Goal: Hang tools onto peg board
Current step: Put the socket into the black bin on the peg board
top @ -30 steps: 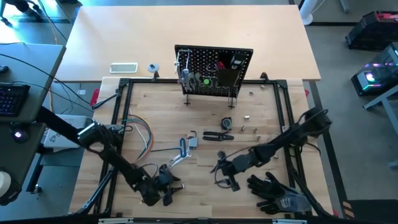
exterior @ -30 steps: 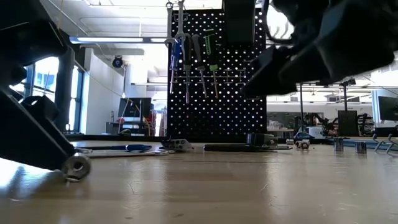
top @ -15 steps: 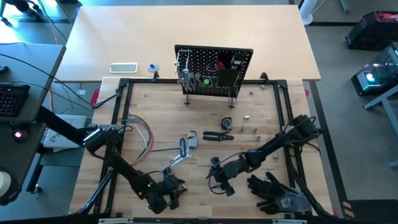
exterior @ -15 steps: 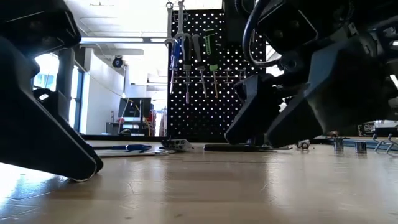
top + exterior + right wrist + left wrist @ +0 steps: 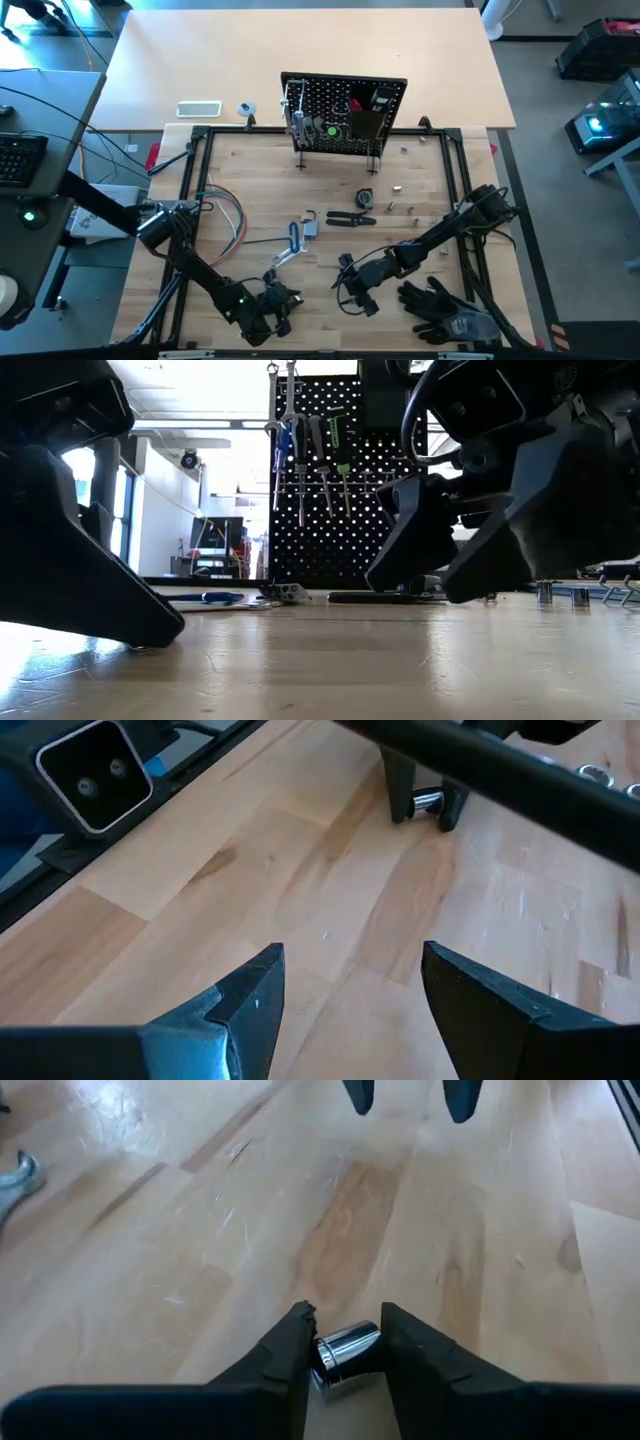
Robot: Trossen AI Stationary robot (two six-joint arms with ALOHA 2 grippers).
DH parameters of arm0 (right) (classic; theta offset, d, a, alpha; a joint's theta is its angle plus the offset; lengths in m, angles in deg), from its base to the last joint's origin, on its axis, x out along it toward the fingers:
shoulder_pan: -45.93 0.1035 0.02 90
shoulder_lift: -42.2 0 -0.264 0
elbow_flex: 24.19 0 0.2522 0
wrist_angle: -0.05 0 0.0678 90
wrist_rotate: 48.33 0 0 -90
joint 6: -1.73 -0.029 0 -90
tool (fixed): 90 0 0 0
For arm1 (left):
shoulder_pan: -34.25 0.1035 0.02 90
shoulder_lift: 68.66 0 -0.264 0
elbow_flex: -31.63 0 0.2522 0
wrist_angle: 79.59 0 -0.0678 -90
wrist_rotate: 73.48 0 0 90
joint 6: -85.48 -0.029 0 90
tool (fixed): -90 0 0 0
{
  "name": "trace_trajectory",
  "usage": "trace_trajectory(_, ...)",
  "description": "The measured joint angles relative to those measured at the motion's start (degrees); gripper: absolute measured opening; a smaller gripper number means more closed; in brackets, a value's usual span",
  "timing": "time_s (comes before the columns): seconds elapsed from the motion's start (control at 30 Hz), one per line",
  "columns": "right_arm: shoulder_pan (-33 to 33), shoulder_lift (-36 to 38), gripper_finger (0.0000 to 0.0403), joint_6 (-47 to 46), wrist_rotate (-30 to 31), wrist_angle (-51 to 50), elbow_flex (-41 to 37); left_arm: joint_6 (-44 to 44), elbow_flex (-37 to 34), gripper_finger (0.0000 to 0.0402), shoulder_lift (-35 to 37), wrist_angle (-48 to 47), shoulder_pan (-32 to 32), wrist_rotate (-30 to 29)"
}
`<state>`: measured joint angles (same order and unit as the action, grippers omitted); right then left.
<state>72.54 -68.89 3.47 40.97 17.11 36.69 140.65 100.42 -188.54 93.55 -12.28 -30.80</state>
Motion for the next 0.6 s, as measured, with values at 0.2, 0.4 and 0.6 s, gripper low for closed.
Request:
trace_trajectory(0.2, -0.76, 0.00, 0.0227, 0.24, 0.01, -0.56, 0.00, -4.43, -0.13, 0.0086, -0.23, 1.43, 1.94, -1.57)
trace_trajectory(0.4, -1.35, 0.00, 0.0227, 0.24, 0.01, -0.65, 0.00, -11.64, -0.22, 0.0085, 0.56, 3.91, 4.07, -1.92)
trace_trajectory(0.6, -1.84, 0.00, 0.0227, 0.24, -0.01, -1.95, 0.00, -17.56, -0.45, 0.0083, 2.61, 3.23, 6.13, -1.22)
